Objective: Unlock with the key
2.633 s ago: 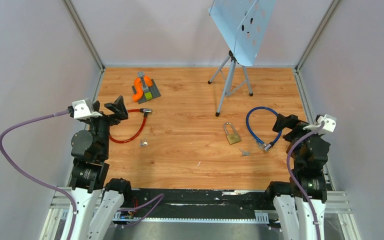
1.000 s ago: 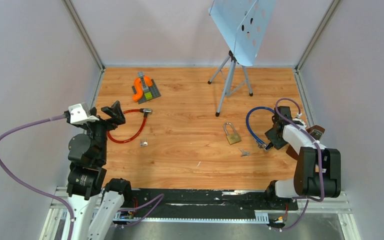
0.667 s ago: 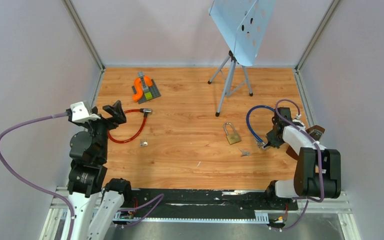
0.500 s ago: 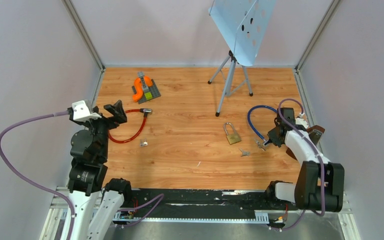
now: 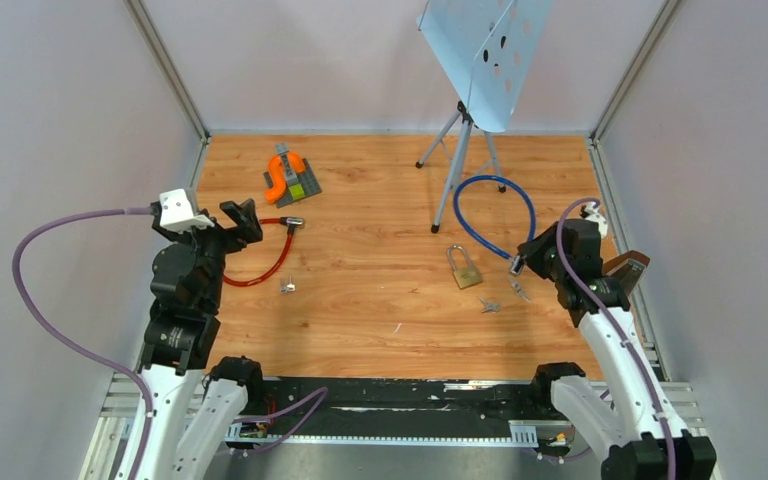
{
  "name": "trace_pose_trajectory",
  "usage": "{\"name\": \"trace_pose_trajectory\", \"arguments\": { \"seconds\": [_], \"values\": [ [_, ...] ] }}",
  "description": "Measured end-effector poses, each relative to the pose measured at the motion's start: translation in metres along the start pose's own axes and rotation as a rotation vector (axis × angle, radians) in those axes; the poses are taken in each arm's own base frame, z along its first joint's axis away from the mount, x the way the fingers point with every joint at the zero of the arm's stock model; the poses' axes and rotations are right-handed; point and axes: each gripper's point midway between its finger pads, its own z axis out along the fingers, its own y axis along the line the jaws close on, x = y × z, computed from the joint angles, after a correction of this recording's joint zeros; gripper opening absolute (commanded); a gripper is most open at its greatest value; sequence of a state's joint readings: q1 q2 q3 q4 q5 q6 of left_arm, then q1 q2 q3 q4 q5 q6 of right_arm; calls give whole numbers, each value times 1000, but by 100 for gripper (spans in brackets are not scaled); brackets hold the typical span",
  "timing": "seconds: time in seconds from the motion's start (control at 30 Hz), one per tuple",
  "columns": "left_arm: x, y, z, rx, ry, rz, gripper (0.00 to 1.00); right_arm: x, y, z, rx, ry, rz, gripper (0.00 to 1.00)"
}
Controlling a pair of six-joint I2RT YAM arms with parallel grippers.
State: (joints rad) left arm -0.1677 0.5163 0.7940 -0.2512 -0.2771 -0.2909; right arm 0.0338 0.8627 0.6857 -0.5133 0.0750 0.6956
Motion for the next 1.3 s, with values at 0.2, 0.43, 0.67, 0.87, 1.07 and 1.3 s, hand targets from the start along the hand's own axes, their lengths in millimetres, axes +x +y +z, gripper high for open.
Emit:
{"name": "trace_pose_trajectory", "arguments": {
  "seconds": [0.2, 0.43, 0.67, 0.87, 1.07, 1.3],
  "values": [
    [3, -2, 2, 9, 13, 1, 100, 45, 58, -33, -256, 102, -190, 0],
    [3, -2, 2, 11, 13, 0, 100, 101, 112, -56, -486, 187, -362, 0],
    [0, -2, -4, 13, 1, -4, 100, 148, 138, -8, -427, 259, -443, 0],
    [-5, -2, -8, 19, -15, -15, 100, 185, 157, 40, -333, 321, -475, 0],
    [-5, -4, -8, 30, -14, -21, 100, 212, 174, 78, -273, 346, -499, 5],
    [-4, -5, -9, 37, -12, -21, 100, 230, 179, 97, -246, 377, -522, 51]
  ]
}}
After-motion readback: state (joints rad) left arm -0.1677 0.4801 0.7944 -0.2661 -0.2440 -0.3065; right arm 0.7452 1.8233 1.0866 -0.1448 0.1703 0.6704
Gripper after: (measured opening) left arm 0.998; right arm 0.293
